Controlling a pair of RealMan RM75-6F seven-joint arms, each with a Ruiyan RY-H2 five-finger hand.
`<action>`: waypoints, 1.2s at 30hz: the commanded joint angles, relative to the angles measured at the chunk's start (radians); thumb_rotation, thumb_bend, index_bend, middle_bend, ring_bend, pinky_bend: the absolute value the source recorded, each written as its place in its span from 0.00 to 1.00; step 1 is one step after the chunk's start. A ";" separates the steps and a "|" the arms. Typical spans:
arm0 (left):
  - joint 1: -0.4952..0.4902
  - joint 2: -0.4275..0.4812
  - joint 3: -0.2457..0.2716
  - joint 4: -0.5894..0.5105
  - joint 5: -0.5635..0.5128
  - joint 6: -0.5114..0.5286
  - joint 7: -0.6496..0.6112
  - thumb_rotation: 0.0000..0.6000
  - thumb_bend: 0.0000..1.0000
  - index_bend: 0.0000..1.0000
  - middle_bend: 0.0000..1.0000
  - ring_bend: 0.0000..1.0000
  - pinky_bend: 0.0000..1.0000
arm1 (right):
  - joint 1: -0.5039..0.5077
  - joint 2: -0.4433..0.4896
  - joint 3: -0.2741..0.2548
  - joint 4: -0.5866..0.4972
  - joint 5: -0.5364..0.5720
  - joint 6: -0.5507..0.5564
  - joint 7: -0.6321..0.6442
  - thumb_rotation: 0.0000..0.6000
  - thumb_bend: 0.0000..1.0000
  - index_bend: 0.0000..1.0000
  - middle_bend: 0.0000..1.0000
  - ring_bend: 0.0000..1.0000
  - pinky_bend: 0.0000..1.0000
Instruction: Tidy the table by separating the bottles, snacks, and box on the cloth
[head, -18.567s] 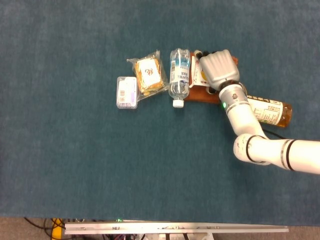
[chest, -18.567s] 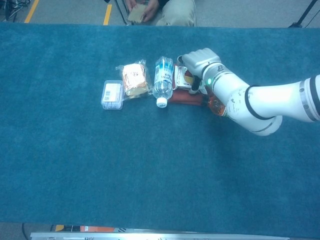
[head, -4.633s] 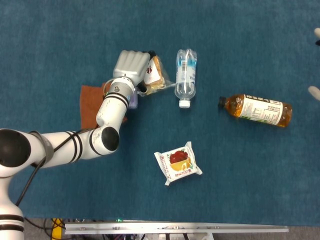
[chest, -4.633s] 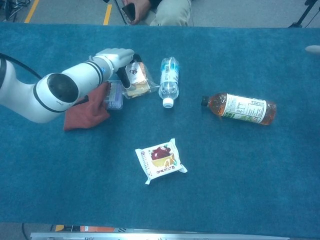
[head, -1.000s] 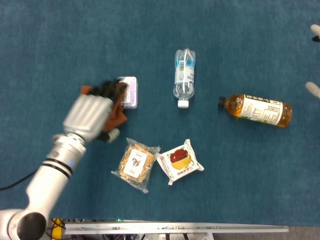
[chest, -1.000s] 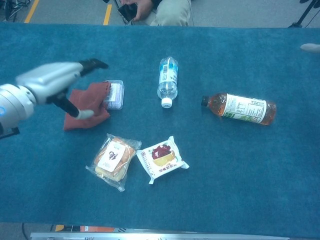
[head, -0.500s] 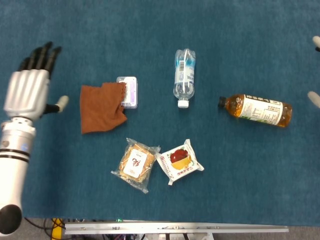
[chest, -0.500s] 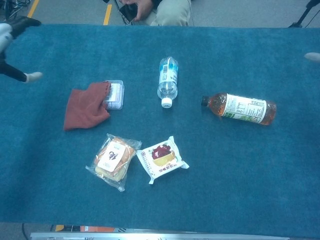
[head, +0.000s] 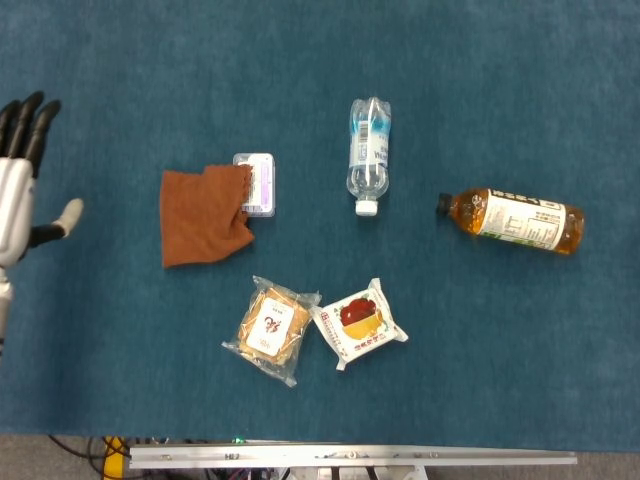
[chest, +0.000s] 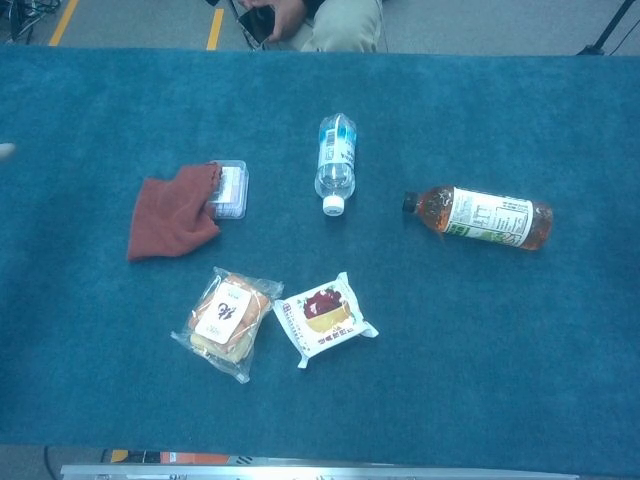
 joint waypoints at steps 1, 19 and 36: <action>0.042 -0.004 0.014 0.025 0.040 0.033 -0.028 1.00 0.25 0.05 0.06 0.00 0.13 | -0.014 -0.004 -0.007 0.005 0.000 0.010 0.004 1.00 0.14 0.09 0.28 0.29 0.50; 0.214 0.034 0.043 0.011 0.163 0.145 -0.022 1.00 0.25 0.05 0.06 0.00 0.13 | -0.071 -0.022 -0.028 0.013 -0.021 0.036 0.007 1.00 0.14 0.09 0.28 0.29 0.50; 0.270 0.044 0.003 0.006 0.196 0.136 -0.035 1.00 0.25 0.05 0.06 0.00 0.13 | -0.083 -0.017 -0.016 0.006 -0.026 0.031 0.016 1.00 0.14 0.09 0.28 0.29 0.50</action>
